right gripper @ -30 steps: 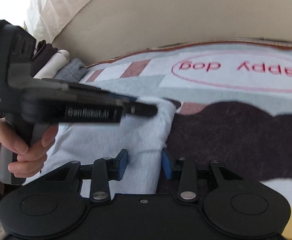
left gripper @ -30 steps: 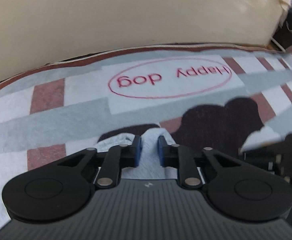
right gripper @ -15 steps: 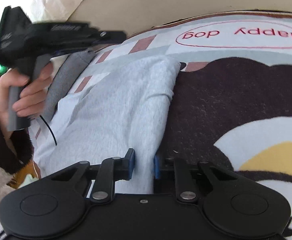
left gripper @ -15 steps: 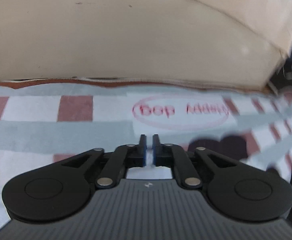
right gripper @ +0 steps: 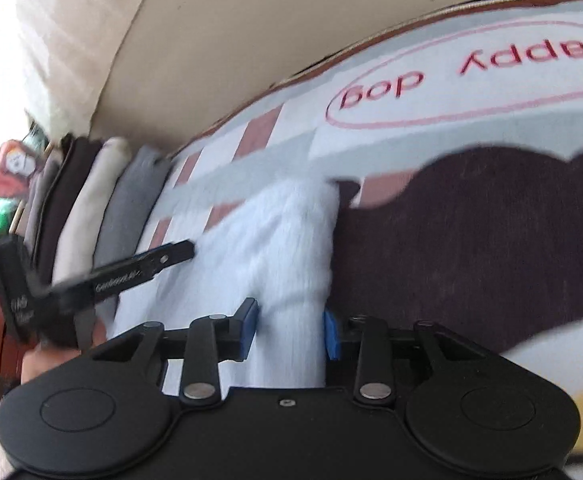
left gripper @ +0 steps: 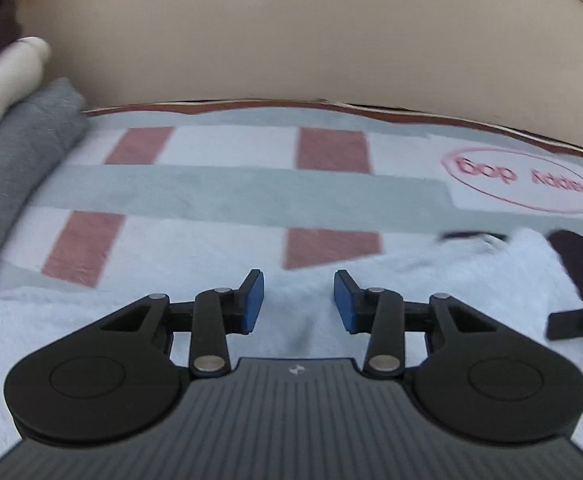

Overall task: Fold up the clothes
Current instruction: 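Open both grippers and release the folded sweatshirt onto the rug, then move both grippers over the light grey cloth lying on the rug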

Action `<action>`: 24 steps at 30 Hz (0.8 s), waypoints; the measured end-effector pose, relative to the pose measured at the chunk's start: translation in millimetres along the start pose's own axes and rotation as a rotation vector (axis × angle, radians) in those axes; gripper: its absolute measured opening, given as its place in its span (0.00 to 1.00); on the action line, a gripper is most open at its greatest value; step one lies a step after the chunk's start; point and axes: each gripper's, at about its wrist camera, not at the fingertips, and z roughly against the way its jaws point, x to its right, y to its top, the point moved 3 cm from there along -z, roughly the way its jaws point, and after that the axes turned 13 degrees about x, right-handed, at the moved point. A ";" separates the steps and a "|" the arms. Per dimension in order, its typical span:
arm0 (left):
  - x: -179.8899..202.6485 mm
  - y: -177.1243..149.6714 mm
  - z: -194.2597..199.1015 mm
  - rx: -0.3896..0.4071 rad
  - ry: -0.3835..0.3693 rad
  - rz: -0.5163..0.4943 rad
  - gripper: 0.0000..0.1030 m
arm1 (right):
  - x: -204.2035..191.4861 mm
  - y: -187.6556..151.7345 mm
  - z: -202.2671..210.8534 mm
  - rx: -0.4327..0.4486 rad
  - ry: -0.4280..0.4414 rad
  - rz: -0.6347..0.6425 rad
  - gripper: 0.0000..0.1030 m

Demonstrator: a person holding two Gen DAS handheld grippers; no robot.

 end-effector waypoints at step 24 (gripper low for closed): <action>-174.3 -36.9 107.9 -0.064 0.342 0.331 0.37 | -24.2 87.3 23.5 0.198 -0.310 0.293 0.24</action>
